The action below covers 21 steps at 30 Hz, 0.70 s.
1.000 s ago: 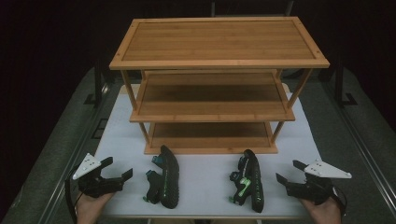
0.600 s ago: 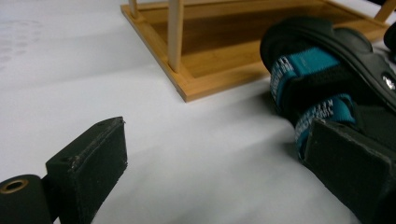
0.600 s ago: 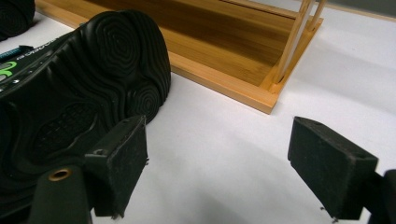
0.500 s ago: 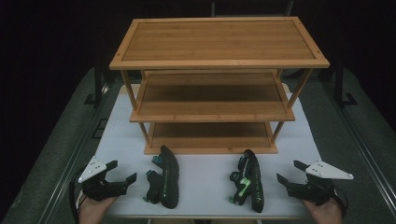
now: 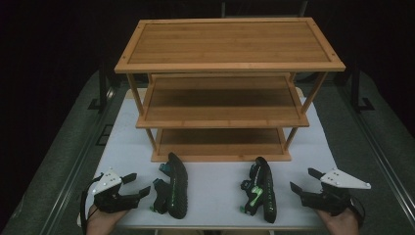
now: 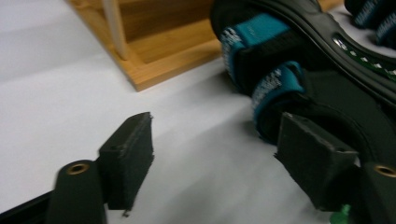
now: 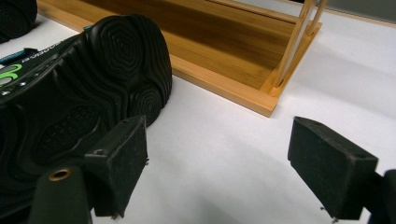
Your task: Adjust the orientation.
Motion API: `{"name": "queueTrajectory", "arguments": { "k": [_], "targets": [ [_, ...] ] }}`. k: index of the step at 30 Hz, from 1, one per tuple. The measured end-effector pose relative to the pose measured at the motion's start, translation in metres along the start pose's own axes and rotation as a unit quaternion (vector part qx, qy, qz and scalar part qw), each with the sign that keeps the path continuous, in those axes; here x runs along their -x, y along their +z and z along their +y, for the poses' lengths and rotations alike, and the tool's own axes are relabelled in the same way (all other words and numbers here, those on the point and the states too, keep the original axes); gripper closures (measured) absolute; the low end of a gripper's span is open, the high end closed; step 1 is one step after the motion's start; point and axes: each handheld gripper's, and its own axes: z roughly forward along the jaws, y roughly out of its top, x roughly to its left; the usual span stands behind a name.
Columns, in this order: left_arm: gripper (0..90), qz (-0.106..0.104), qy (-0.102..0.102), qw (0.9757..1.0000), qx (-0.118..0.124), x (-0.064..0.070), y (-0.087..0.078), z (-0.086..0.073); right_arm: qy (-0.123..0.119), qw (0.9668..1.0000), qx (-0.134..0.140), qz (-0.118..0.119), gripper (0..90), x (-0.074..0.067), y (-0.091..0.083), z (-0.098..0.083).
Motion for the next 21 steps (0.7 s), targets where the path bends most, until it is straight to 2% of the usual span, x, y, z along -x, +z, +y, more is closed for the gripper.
{"name": "queueTrajectory", "arguments": {
  "k": [5, 11, 12, 15, 21],
  "targets": [
    [32.5, -0.017, 0.020, 0.9995, -0.019, 0.006, 0.008, 0.001, -0.001, 1.0000, 0.002, 0.000, 19.1, -0.001, 0.000, 0.000],
    [42.5, -0.040, 0.025, 0.9985, -0.026, 0.009, 0.016, 0.004, -0.004, 1.0000, 0.001, 0.002, 19.1, -0.003, 0.001, 0.001],
    [46.5, -0.044, 0.027, 0.9983, -0.028, 0.009, 0.018, 0.004, -0.005, 1.0000, 0.000, 0.002, 19.1, -0.003, 0.002, 0.001],
    [51.3, -0.064, 0.028, 0.9972, -0.024, 0.012, 0.024, 0.008, -0.007, 1.0000, 0.000, 0.002, 19.1, -0.004, 0.002, 0.002],
    [55.2, -0.080, 0.035, 0.9961, -0.011, 0.019, 0.026, 0.014, -0.008, 1.0000, 0.000, 0.002, 19.1, -0.004, 0.003, 0.002]
  ]
}}
